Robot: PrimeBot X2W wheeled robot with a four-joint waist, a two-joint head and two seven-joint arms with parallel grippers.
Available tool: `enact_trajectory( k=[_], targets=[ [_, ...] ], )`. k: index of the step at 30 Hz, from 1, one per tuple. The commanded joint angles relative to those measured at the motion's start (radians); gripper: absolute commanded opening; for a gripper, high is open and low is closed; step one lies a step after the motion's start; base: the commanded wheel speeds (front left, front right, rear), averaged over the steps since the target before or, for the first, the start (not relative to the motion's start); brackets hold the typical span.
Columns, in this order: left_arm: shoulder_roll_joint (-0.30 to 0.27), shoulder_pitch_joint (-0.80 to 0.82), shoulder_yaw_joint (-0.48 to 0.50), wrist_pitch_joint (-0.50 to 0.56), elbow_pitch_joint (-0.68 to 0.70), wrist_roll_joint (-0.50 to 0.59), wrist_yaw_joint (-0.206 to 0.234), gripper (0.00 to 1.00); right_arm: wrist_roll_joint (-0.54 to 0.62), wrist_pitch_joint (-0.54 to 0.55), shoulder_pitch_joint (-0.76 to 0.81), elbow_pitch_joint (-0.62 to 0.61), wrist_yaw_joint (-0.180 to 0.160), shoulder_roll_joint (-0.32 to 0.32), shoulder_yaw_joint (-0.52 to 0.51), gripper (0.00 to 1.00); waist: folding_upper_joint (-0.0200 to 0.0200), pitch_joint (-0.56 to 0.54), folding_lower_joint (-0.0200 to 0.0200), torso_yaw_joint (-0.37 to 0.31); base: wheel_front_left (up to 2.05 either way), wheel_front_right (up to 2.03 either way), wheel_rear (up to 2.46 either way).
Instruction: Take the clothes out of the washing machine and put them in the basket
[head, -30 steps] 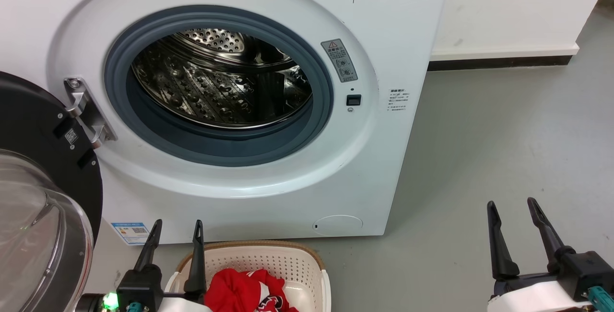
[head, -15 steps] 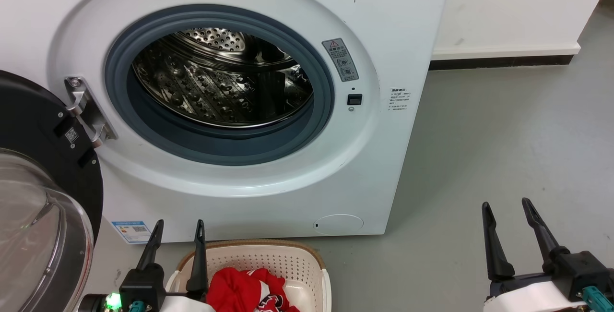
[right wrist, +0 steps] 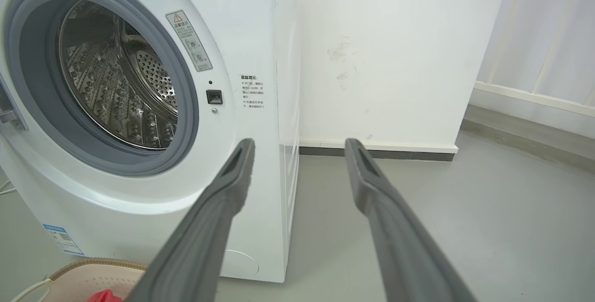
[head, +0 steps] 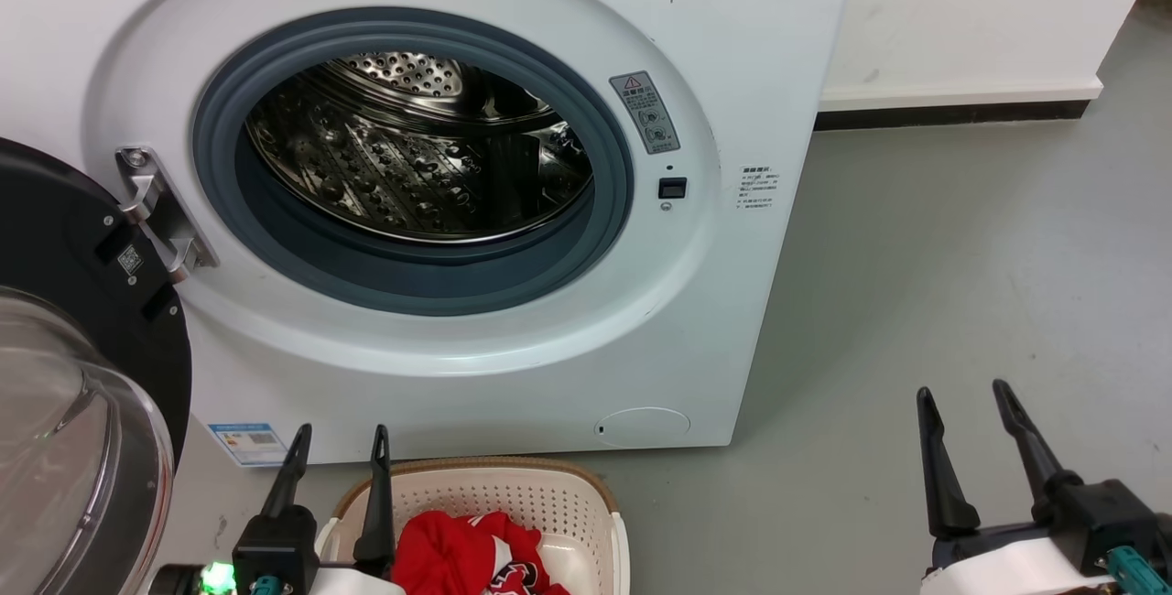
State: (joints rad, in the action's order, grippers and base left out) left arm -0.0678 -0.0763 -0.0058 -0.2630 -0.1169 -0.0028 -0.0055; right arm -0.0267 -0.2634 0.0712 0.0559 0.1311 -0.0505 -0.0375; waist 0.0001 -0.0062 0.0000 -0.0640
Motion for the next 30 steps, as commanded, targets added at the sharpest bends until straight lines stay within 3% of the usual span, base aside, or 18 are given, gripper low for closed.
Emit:
enact_trajectory(
  k=[1, 6, 30],
  targets=[
    [0.000, 0.000, 0.000, 0.000, 0.000, 0.000, 0.000, 0.00, 0.000, 0.000, 0.000, 0.000, 0.000, 0.000, 0.000, 0.00, -0.0001, 0.000, 0.0000, 0.000, 0.00, 0.00, 0.00],
    [0.009, -0.011, 0.005, 0.012, -0.046, -0.016, -0.002, 0.00, -0.017, 0.005, 0.013, 0.039, 0.000, 0.001, 0.002, 0.00, -0.0001, 0.000, 0.0000, 0.000, 0.00, 0.00, 0.00],
    [0.012, 0.050, 0.039, 0.122, -0.068, -0.499, -0.039, 0.00, -0.519, 0.093, -0.048, 0.082, 0.000, -0.024, 0.009, 0.00, -0.0001, 0.002, 0.0000, 0.012, 0.00, 0.00, 0.00]
  ],
)
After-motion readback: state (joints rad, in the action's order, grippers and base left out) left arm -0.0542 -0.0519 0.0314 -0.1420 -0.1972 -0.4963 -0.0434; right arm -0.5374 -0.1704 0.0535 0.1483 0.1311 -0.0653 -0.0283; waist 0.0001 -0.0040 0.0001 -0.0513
